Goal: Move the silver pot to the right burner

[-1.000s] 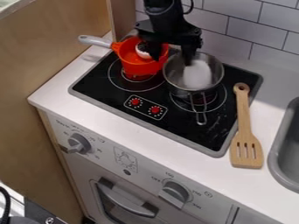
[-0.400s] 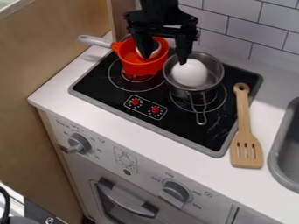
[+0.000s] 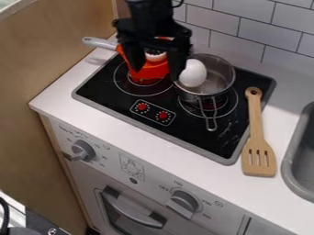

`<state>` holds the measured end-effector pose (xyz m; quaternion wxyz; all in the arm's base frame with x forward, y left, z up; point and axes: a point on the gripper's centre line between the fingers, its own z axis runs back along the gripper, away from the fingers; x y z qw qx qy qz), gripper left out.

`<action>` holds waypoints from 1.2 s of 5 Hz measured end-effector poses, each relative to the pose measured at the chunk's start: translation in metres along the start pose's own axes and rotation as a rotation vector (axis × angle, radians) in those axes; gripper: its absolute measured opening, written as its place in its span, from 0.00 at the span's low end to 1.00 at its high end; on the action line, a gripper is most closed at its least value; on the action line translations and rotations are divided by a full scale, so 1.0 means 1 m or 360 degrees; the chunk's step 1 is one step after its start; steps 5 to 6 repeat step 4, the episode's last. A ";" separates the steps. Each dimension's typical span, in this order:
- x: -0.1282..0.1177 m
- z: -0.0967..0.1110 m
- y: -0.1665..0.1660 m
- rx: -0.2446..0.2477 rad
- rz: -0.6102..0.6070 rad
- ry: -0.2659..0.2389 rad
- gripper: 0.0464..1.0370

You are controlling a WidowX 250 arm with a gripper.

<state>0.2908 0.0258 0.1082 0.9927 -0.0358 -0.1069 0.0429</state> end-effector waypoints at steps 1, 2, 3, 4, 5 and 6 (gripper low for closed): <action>-0.011 0.007 0.010 0.0012 -0.0042 0.0032 0.96; -0.018 0.014 0.024 0.0019 -0.0107 0.0045 0.96; -0.022 0.021 0.036 0.0032 -0.0171 0.0033 0.96; -0.024 0.021 0.043 0.0038 -0.0206 0.0036 0.96; -0.024 0.021 0.043 0.0038 -0.0206 0.0036 0.96; -0.024 0.021 0.043 0.0038 -0.0206 0.0036 0.96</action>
